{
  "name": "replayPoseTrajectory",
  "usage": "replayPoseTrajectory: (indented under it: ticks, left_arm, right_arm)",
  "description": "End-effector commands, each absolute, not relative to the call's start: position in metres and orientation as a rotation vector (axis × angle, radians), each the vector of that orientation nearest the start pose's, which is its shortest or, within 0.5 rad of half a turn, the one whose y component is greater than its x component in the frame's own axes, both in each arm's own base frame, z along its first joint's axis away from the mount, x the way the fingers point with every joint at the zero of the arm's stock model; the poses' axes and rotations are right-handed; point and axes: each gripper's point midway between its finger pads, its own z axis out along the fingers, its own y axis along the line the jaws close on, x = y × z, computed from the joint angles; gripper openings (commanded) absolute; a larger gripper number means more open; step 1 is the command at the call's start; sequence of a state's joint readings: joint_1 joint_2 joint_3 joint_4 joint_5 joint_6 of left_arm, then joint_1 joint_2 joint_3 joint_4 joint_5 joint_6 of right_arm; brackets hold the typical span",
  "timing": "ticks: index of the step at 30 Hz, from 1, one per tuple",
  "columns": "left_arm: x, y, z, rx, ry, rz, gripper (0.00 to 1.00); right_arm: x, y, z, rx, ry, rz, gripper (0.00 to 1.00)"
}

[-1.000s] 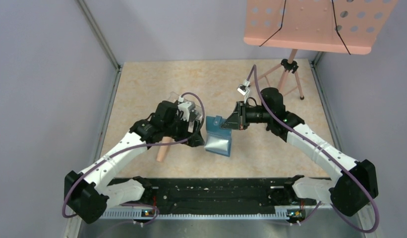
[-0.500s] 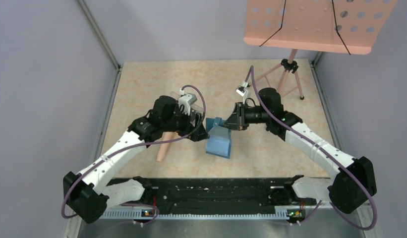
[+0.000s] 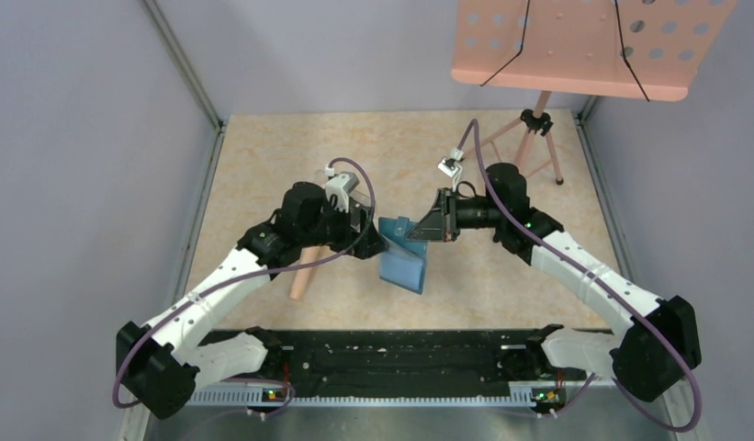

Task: Put the credit cards into the card holder
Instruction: Open the card holder at the center of the board.

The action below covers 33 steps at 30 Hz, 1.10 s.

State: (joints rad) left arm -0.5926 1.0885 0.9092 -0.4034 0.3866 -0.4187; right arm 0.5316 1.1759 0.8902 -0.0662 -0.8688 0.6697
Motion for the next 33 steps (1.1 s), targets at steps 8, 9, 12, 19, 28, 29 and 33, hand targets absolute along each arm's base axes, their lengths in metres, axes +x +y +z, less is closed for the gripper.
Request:
replayPoseTrajectory:
  ticks: [8,9,12,19,28,29,33]
  left_arm:
    - [0.213,-0.269,0.256,0.494,1.902,-1.239,0.95]
    - [0.210,-0.270,0.258,0.506,1.885,-1.263,0.95]
    - [0.205,-0.275,0.266,0.540,1.830,-1.322,0.94]
    - [0.196,-0.281,0.280,0.585,1.780,-1.450,0.90]
    - [0.190,-0.285,0.279,0.557,1.855,-1.569,0.46]
    - [0.189,-0.286,0.279,0.561,1.857,-1.576,0.38]
    - [0.189,-0.285,0.284,0.567,1.849,-1.582,0.06]
  right_arm:
    - [0.177,0.292,0.295,-0.606,1.916,1.762,0.00]
    - [0.175,0.292,0.297,-0.620,1.906,1.774,0.00]
    - [0.171,0.292,0.304,-0.652,1.868,1.809,0.00]
    - [0.162,0.291,0.309,-0.697,1.842,1.862,0.00]
    - [0.183,0.293,0.295,-0.574,1.902,1.735,0.00]
    - [0.186,0.293,0.294,-0.562,1.905,1.728,0.00]
    - [0.190,0.293,0.289,-0.539,1.928,1.704,0.11]
